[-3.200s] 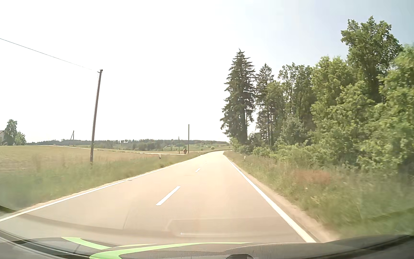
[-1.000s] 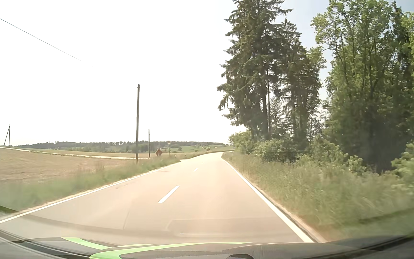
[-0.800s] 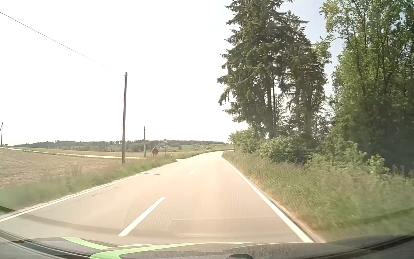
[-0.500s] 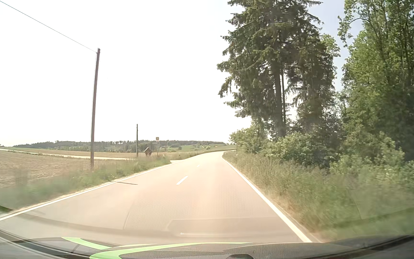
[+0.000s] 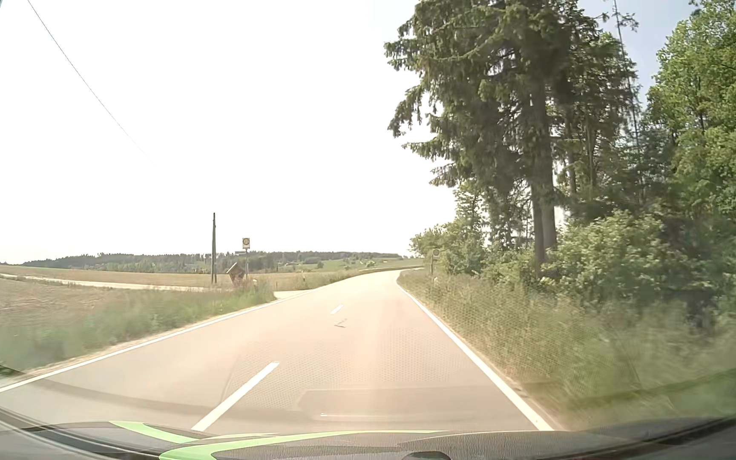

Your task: Follow the waypoints while adhering to traffic rules and regulations

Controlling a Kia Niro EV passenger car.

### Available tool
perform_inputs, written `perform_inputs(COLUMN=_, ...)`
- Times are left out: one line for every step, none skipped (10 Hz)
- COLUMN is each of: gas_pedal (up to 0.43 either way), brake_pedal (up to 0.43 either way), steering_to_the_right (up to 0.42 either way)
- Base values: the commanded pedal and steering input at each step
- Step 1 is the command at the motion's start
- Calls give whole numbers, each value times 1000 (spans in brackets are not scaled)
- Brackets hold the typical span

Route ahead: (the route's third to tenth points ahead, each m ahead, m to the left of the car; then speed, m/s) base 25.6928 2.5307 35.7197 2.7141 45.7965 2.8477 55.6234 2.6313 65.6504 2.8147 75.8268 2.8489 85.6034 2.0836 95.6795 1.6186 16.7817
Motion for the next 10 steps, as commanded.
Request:
perform_inputs(gas_pedal=87, brake_pedal=0, steering_to_the_right=-4)
perform_inputs(gas_pedal=79, brake_pedal=0, steering_to_the_right=-4)
perform_inputs(gas_pedal=79, brake_pedal=0, steering_to_the_right=-4)
perform_inputs(gas_pedal=79, brake_pedal=0, steering_to_the_right=-5)
perform_inputs(gas_pedal=79, brake_pedal=0, steering_to_the_right=-5)
perform_inputs(gas_pedal=79, brake_pedal=0, steering_to_the_right=-5)
perform_inputs(gas_pedal=79, brake_pedal=0, steering_to_the_right=-5)
perform_inputs(gas_pedal=79, brake_pedal=0, steering_to_the_right=-5)
perform_inputs(gas_pedal=79, brake_pedal=0, steering_to_the_right=-5)
perform_inputs(gas_pedal=79, brake_pedal=0, steering_to_the_right=-5)
